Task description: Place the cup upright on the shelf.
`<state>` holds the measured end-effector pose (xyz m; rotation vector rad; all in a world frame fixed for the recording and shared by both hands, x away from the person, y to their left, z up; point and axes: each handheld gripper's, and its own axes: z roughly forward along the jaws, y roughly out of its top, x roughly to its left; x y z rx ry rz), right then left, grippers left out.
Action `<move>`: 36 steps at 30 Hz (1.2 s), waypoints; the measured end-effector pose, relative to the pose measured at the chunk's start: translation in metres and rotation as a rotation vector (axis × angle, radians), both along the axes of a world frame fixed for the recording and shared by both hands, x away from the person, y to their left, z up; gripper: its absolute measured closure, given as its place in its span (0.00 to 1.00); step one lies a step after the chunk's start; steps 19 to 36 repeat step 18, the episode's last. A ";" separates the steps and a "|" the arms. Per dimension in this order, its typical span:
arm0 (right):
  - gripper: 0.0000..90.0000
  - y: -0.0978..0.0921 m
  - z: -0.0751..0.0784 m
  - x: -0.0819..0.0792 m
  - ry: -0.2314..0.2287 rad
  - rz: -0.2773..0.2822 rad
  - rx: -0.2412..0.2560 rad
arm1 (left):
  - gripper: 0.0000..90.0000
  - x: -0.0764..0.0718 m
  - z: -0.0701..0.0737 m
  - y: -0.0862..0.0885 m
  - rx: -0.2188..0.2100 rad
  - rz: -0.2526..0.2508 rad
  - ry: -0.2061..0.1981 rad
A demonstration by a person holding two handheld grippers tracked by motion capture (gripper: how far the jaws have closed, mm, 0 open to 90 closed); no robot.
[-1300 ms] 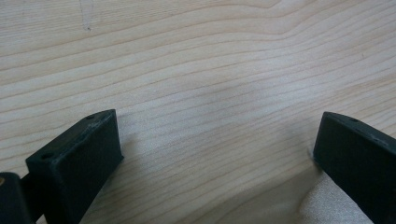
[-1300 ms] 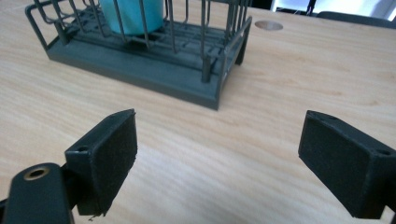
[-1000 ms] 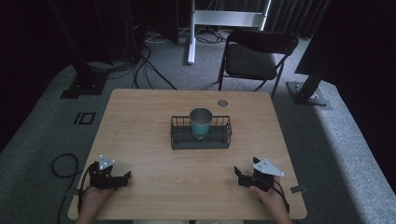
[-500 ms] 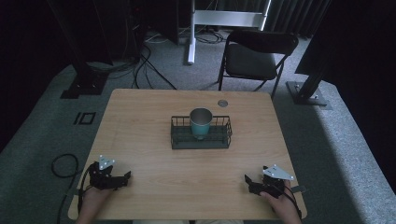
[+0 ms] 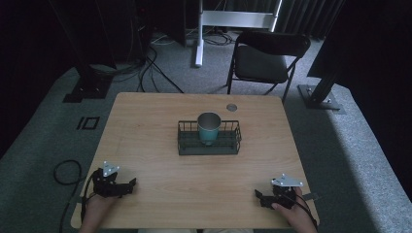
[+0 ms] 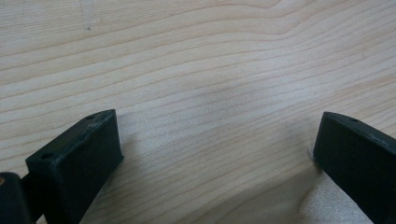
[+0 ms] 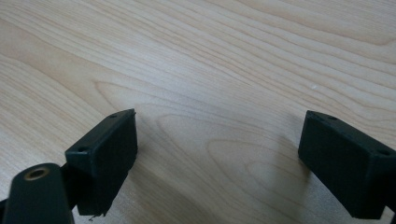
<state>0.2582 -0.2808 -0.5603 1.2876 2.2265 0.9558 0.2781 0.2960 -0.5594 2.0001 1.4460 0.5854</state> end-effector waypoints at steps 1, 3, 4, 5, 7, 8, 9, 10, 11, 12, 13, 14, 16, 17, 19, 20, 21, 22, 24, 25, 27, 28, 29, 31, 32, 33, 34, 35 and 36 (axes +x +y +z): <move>0.13 0.000 0.000 0.000 0.000 0.003 0.000 | 0.02 0.000 0.000 0.000 0.000 0.000 0.000; 0.13 -0.001 0.000 -0.001 0.000 0.011 0.000 | 0.02 0.000 0.000 0.000 0.000 0.000 0.000; 0.13 -0.001 0.000 -0.001 0.000 0.020 -0.001 | 0.02 0.000 0.000 0.000 -0.001 0.000 0.000; 0.13 -0.002 0.000 -0.002 0.001 0.034 0.000 | 0.02 0.000 0.000 0.000 0.000 0.000 0.000; 0.13 -0.004 0.000 -0.004 0.000 0.079 -0.002 | 0.02 0.000 0.000 0.000 0.000 0.000 0.000; 0.13 -0.006 0.000 -0.005 0.001 0.093 0.000 | 0.02 0.000 0.000 0.000 0.000 0.001 0.000; 0.13 -0.007 0.000 -0.006 0.000 0.107 0.000 | 0.02 0.000 0.000 0.000 0.000 0.001 0.000; 0.13 -0.008 0.000 -0.007 0.002 0.117 0.000 | 0.02 0.000 0.000 0.000 0.000 0.001 0.000; 0.13 -0.008 0.000 -0.007 0.002 0.118 0.000 | 0.02 0.000 0.000 0.000 0.000 0.001 0.000; 0.13 -0.008 0.000 -0.007 0.002 0.118 0.000 | 0.02 0.000 0.000 0.000 0.001 0.001 0.001; 0.13 -0.008 0.000 -0.007 0.002 0.118 0.000 | 0.02 0.000 0.000 0.000 0.001 0.000 0.000; 0.13 -0.008 0.000 -0.007 0.002 0.118 0.000 | 0.02 0.000 0.000 0.000 0.001 0.000 0.000; 0.13 -0.008 0.000 -0.006 0.002 0.117 0.001 | 0.02 0.000 0.000 0.000 0.000 0.001 0.000; 0.13 -0.008 0.000 -0.006 0.001 0.117 0.001 | 0.02 0.000 0.000 0.000 0.000 0.001 0.000; 0.13 -0.008 0.000 -0.006 0.001 0.117 0.001 | 0.02 0.000 0.000 0.000 0.000 0.001 0.000; 0.13 -0.008 0.000 -0.006 0.001 0.117 0.001 | 0.02 0.000 0.000 0.000 0.000 0.001 0.000; 0.13 -0.008 0.000 -0.006 0.001 0.117 0.001 | 0.02 0.000 0.000 0.000 0.000 0.001 0.000; 0.13 -0.008 0.000 -0.006 0.001 0.117 0.001 | 0.02 0.000 0.000 0.000 0.000 0.001 0.000; 0.13 -0.008 0.000 -0.006 0.001 0.117 0.001 | 0.02 0.000 0.000 0.000 0.000 0.001 0.000; 0.13 -0.008 0.000 -0.006 0.001 0.117 0.001 | 0.02 0.000 0.000 0.000 0.000 0.001 0.000; 0.13 -0.008 0.000 -0.006 0.001 0.117 0.001 | 0.02 0.000 0.000 0.000 0.000 0.001 0.000; 0.13 -0.008 0.000 -0.006 0.001 0.117 0.001 | 0.02 0.000 0.000 0.000 0.000 0.001 0.000; 0.13 -0.008 0.000 -0.006 0.001 0.117 0.001 | 0.02 0.000 0.000 0.000 0.000 0.001 0.000; 0.13 -0.008 0.000 -0.006 0.001 0.117 0.001 | 0.02 0.000 0.000 0.000 0.000 0.001 0.000; 0.13 -0.008 0.000 -0.006 0.001 0.117 0.001 | 0.02 0.000 0.000 0.000 0.000 0.001 0.000; 0.13 -0.008 0.000 -0.006 0.001 0.117 0.001 | 0.02 0.000 0.000 0.000 0.000 0.001 0.000; 0.13 -0.008 0.000 -0.006 0.001 0.117 0.001 | 0.02 0.000 0.000 0.000 0.000 0.001 0.000; 0.13 -0.008 0.000 -0.006 0.001 0.117 0.001 | 0.02 0.000 0.000 0.000 0.000 0.001 0.000; 0.13 -0.008 0.000 -0.006 0.001 0.117 0.001 | 0.02 0.000 0.000 0.000 0.000 0.001 0.000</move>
